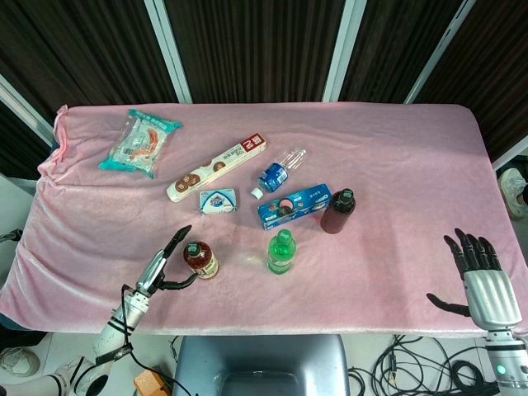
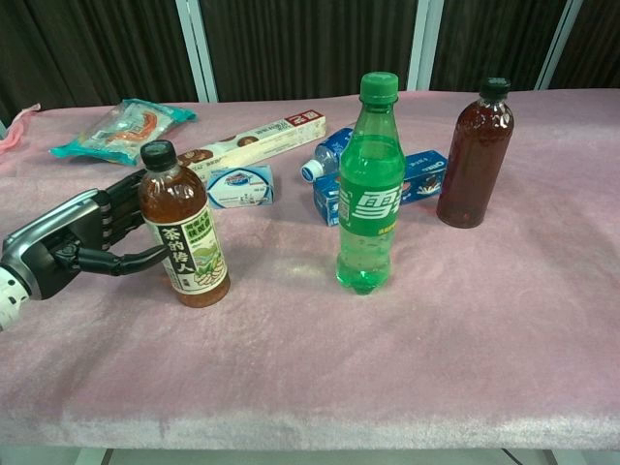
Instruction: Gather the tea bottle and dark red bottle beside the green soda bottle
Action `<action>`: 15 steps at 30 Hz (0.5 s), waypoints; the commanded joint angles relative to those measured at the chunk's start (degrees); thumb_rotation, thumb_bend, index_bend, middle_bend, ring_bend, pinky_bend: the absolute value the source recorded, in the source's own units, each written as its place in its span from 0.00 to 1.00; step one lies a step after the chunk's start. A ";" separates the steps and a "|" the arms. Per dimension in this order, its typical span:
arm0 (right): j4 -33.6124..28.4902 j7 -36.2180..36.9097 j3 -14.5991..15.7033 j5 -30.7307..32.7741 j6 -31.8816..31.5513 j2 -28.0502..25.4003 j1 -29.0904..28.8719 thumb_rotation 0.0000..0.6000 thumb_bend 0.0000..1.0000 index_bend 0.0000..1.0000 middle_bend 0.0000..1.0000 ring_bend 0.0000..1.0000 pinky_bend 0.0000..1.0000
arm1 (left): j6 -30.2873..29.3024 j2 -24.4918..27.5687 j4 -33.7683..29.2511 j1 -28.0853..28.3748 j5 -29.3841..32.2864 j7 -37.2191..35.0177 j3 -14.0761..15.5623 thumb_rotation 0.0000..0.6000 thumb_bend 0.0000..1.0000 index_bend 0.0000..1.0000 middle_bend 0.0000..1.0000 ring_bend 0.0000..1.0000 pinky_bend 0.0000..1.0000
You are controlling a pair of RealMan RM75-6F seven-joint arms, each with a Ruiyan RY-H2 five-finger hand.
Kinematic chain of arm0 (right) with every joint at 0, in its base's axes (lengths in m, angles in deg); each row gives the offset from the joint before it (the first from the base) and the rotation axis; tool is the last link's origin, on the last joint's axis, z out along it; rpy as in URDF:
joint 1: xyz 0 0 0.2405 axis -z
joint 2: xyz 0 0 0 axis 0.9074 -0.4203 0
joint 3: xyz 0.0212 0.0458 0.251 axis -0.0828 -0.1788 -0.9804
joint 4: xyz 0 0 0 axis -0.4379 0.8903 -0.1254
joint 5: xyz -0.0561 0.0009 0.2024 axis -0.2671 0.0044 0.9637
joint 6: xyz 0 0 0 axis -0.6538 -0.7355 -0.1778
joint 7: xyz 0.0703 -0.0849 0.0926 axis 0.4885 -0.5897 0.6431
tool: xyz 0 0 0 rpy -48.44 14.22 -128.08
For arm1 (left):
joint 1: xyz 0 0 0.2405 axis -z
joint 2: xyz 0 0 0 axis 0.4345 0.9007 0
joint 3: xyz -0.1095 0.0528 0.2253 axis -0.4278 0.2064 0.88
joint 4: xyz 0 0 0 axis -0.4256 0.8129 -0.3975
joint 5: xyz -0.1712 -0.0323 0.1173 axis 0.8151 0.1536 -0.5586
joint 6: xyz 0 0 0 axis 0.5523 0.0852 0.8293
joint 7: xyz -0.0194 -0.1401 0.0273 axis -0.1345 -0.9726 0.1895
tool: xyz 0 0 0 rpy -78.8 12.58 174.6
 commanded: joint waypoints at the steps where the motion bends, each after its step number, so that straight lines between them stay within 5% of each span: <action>1: 0.02 0.33 -0.03 0.00 -0.18 -0.15 0.11 1.00 0.21 0.00 0.00 0.00 0.02 | -0.29 -0.07 -0.13 0.07 0.01 0.06 0.05 1.00 0.29 0.00 0.00 0.00 0.03; 11: 0.12 0.79 0.02 -0.21 -0.50 -0.33 0.35 1.00 0.21 0.00 0.00 0.00 0.02 | 1.58 0.30 -1.41 1.55 0.57 0.29 0.21 1.00 0.29 0.01 0.08 0.00 0.03; 15: 0.17 1.17 0.01 -0.24 -0.59 -0.50 0.43 1.00 0.21 0.00 0.00 0.00 0.02 | 1.84 -0.02 -1.83 1.85 1.41 1.50 -0.38 1.00 0.29 0.20 0.26 0.03 0.03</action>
